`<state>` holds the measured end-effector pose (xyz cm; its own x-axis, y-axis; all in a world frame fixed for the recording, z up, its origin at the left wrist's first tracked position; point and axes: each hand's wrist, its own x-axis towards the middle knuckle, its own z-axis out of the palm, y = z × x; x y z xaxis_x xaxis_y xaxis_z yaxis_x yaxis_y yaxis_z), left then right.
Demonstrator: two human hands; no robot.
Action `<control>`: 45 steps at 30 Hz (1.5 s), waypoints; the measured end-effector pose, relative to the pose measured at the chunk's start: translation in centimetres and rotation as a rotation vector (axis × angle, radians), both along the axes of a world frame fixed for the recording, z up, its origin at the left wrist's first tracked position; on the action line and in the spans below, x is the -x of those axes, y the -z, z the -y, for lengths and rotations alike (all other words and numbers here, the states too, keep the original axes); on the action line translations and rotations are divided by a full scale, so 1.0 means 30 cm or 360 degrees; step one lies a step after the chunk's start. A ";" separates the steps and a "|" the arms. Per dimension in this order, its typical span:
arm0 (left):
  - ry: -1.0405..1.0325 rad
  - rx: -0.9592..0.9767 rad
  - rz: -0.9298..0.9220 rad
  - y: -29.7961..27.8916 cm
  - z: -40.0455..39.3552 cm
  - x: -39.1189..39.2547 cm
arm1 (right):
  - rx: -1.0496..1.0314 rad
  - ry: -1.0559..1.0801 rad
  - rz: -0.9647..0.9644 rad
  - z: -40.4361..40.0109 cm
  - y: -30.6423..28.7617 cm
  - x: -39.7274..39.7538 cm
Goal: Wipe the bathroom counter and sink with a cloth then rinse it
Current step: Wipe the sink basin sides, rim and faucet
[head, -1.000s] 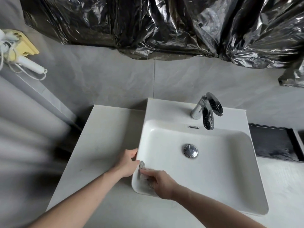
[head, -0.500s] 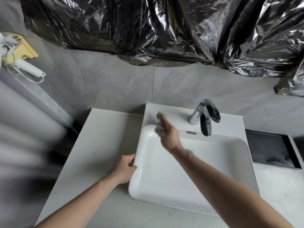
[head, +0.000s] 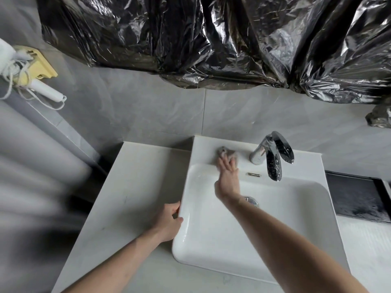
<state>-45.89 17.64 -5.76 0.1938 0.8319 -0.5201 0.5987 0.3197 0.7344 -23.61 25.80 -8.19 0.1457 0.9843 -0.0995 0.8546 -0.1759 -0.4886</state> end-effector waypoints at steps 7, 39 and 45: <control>-0.0013 0.0039 0.0041 0.017 -0.003 -0.001 | -0.0156 -0.0387 -0.0406 0.050 0.011 0.217; 0.0050 -0.0037 -0.0244 -0.016 -0.006 -0.037 | -0.0044 0.1887 -0.2288 0.073 -0.028 -0.398; 0.0049 -0.0071 -0.0255 -0.024 0.000 -0.022 | -0.0308 0.1741 -0.2006 0.105 -0.129 -0.525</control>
